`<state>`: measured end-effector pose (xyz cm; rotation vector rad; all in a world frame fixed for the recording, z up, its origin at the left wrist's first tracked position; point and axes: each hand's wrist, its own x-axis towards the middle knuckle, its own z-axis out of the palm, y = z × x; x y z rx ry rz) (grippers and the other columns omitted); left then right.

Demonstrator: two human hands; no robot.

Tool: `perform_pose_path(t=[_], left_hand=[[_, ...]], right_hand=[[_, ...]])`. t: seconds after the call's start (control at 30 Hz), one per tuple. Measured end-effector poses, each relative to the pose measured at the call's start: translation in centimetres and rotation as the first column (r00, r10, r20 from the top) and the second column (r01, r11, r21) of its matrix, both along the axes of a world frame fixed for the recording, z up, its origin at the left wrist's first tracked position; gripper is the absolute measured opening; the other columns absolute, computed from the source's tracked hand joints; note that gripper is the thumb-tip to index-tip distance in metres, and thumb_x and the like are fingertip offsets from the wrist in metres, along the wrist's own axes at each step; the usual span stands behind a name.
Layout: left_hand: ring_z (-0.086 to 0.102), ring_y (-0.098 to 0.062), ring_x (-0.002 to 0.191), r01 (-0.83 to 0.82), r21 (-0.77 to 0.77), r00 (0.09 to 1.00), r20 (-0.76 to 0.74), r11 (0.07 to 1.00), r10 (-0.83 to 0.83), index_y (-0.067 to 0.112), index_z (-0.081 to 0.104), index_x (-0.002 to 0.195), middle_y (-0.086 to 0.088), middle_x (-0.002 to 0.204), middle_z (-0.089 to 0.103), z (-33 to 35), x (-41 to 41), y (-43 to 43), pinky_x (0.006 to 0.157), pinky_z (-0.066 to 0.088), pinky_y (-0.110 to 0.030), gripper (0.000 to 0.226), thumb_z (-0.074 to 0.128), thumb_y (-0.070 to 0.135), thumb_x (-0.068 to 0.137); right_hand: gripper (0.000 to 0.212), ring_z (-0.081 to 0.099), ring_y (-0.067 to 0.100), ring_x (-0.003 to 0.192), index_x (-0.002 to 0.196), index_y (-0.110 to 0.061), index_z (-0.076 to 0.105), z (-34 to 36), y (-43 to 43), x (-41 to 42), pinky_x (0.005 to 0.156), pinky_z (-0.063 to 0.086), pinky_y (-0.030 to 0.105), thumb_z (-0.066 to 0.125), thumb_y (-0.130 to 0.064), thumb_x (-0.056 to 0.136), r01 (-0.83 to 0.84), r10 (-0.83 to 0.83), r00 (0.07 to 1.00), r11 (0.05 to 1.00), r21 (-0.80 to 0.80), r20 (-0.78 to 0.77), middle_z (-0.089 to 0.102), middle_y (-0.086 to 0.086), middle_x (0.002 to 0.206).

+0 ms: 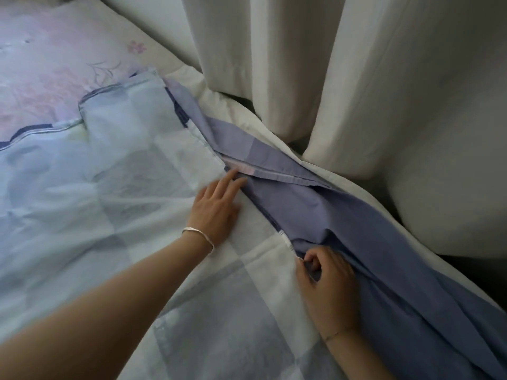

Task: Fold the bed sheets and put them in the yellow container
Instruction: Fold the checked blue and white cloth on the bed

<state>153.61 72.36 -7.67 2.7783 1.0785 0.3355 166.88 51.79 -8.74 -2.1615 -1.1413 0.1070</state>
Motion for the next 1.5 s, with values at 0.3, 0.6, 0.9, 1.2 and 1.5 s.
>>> perform_pose_path(t=[0.3, 0.6, 0.9, 1.2, 1.5], left_hand=[[-0.01, -0.026, 0.145, -0.528, -0.189, 0.838, -0.273, 0.828, 0.472, 0.042, -0.003, 0.147, 0.01, 0.158, -0.004, -1.5, -6.7, 6.6, 0.114, -0.008, -0.051, 0.057, 0.016, 0.055, 0.095], [0.007, -0.031, 0.145, -0.464, -0.076, 0.884, -0.104, 0.883, 0.456, 0.041, 0.002, 0.147, 0.006, 0.158, 0.01, -3.7, -7.8, 10.2, 0.114, 0.001, -0.053, 0.065, 0.008, 0.062, 0.086], [0.011, -0.029, 0.145, -0.445, -0.025, 0.895, -0.047, 0.895, 0.444, 0.035, 0.015, 0.149, 0.002, 0.157, 0.014, -5.2, -8.1, 11.0, 0.114, 0.005, -0.053, 0.066, 0.023, 0.059, 0.088], [0.02, -0.026, 0.141, -0.427, -0.012, 0.904, 0.019, 0.904, 0.427, 0.034, 0.019, 0.148, 0.001, 0.154, 0.026, -2.9, -7.7, 13.1, 0.111, 0.01, -0.05, 0.061, 0.012, 0.058, 0.093], [0.004, -0.03, 0.144, -0.601, 0.029, 0.789, -0.144, 0.799, 0.598, 0.036, 0.007, 0.149, 0.006, 0.158, 0.012, -5.1, -11.4, 19.0, 0.112, -0.001, -0.054, 0.067, 0.001, 0.065, 0.088]], right_hand=[[0.043, 0.054, 0.017, 0.108, 0.122, -0.017, 0.055, 3.2, 11.5, -1.2, 0.09, 0.048, 0.039, 0.047, -0.041, 0.087, -0.339, 0.339, 0.941, 0.939, 0.054, 0.005, 0.058, -0.001, 0.117], [0.041, 0.047, 0.02, 0.118, 0.132, -0.014, 0.05, 5.4, 28.1, -2.5, 0.1, 0.037, 0.033, 0.053, -0.031, 0.094, -0.493, 0.479, 0.864, 0.867, -0.07, -0.156, 0.055, 0.004, 0.126], [0.04, 0.06, 0.021, 0.097, 0.102, -0.008, 0.064, 4.9, 37.2, -3.9, 0.084, 0.046, 0.031, 0.066, -0.043, 0.083, -0.425, 0.271, 0.86, 0.85, -0.312, -0.432, 0.063, 0.005, 0.098], [0.021, 0.054, 0.028, 0.073, 0.075, 0.0, 0.064, 6.7, 40.0, -2.5, 0.062, 0.033, 0.027, 0.068, -0.019, 0.083, -0.214, 0.182, 0.969, 0.956, -0.203, -0.169, 0.055, 0.009, 0.071], [0.025, 0.058, 0.026, 0.091, 0.074, -0.016, 0.063, 3.1, 41.8, -0.9, 0.079, 0.051, 0.036, 0.065, -0.039, 0.083, -0.219, 0.189, 0.968, 0.956, -0.195, -0.162, 0.061, 0.012, 0.1]])
